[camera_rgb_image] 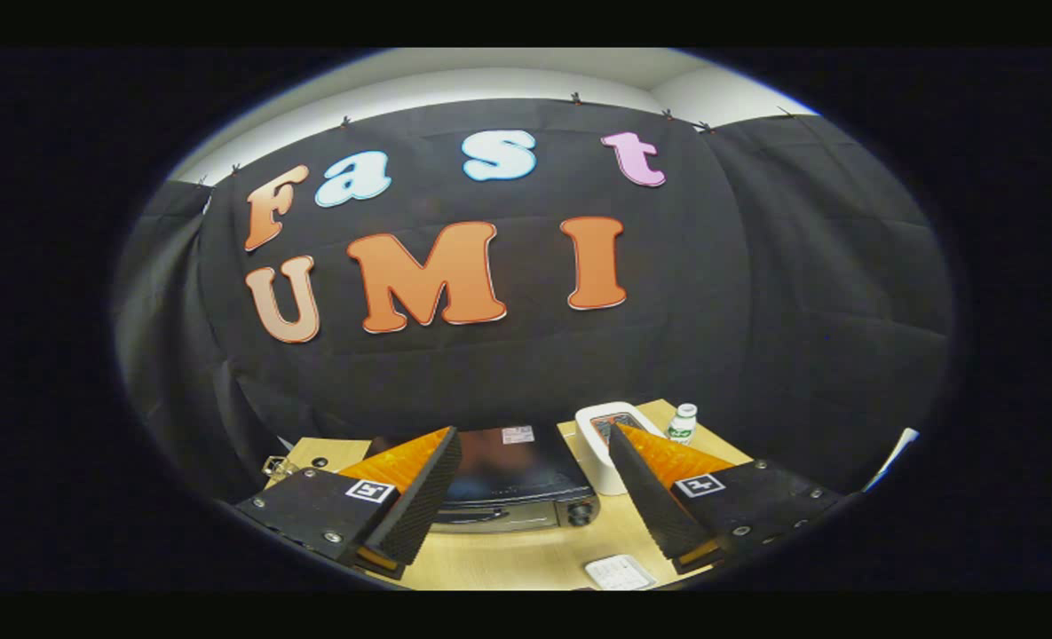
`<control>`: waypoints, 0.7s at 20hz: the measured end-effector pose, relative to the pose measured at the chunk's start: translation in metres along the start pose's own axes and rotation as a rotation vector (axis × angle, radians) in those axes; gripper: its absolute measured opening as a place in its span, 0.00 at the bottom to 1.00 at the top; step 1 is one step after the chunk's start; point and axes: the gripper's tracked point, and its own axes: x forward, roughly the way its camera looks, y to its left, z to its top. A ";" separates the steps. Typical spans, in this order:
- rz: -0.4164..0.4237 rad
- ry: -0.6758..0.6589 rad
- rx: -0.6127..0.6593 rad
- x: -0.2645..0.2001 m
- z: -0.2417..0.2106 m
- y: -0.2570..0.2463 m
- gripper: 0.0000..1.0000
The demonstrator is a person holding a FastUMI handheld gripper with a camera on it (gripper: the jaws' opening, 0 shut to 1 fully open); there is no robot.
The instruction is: Open the toaster oven, put the food inside, and close the toaster oven door.
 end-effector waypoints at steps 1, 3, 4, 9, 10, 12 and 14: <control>0.003 -0.004 -0.006 -0.004 0.002 -0.003 0.99; 0.027 -0.011 -0.010 -0.009 0.009 -0.008 0.99; 0.034 -0.011 -0.015 -0.010 0.012 -0.012 0.99; 0.037 -0.034 -0.047 -0.023 0.025 -0.044 0.99; 0.049 -0.035 -0.044 -0.024 0.027 -0.047 0.99; 0.070 -0.042 -0.038 -0.025 0.031 -0.055 0.99; 0.078 -0.053 -0.034 -0.024 0.036 -0.067 0.99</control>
